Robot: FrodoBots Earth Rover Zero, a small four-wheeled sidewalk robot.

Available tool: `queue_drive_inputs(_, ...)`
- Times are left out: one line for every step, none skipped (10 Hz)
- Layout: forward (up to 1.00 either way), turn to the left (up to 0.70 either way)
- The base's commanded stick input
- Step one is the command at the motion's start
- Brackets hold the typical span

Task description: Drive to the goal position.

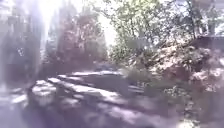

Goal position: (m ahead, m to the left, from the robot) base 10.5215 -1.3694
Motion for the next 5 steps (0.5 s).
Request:
queue_drive_inputs(0.45, 0.0)
queue_drive_inputs(0.45, 0.0)
queue_drive_inputs(0.45, 0.0)
queue_drive_inputs(0.45, 0.0)
queue_drive_inputs(0.45, 0.0)
